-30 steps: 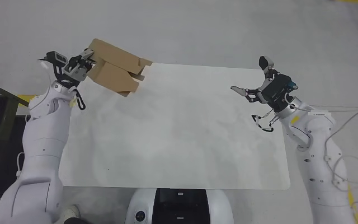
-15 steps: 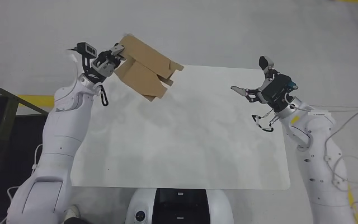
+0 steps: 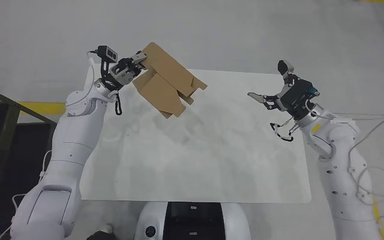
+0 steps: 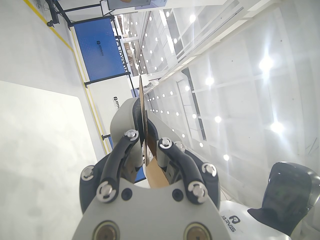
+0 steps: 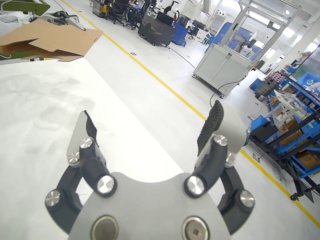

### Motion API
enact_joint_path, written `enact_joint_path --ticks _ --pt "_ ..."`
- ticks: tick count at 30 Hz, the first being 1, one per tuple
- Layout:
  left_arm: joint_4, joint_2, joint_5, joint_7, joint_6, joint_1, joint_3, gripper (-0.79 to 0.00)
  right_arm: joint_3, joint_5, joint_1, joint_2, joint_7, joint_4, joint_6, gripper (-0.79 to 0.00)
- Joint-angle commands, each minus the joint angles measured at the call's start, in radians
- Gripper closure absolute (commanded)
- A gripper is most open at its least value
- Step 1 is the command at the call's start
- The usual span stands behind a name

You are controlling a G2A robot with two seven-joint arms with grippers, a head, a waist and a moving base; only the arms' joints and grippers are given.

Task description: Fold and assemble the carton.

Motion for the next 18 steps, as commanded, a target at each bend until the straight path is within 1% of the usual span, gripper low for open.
enact_joint_path --ticks 1,12,14,16,18 --pt "0.0 0.0 0.0 0.0 0.0 0.0 0.0 0.0 0.0 0.0 0.0 0.0 0.0 0.0 0.0 -0.785" --pt "0.0 0.0 0.0 0.0 0.0 0.0 0.0 0.0 0.0 0.0 0.0 0.0 0.0 0.0 0.0 -0.785" --pt "-0.014 0.001 0.02 0.013 0.01 0.006 -0.003 0.0 0.0 0.0 0.0 0.0 0.0 0.0 0.0 -0.785" --pt "-0.009 0.004 0.028 -0.015 0.018 -0.001 -0.009 0.0 -0.001 -0.003 -0.004 0.0 0.008 0.0 0.008 -0.785" --pt "0.013 0.004 0.023 -0.064 0.031 -0.018 -0.007 0.0 -0.006 -0.008 -0.008 0.001 0.044 -0.013 0.013 -0.785"
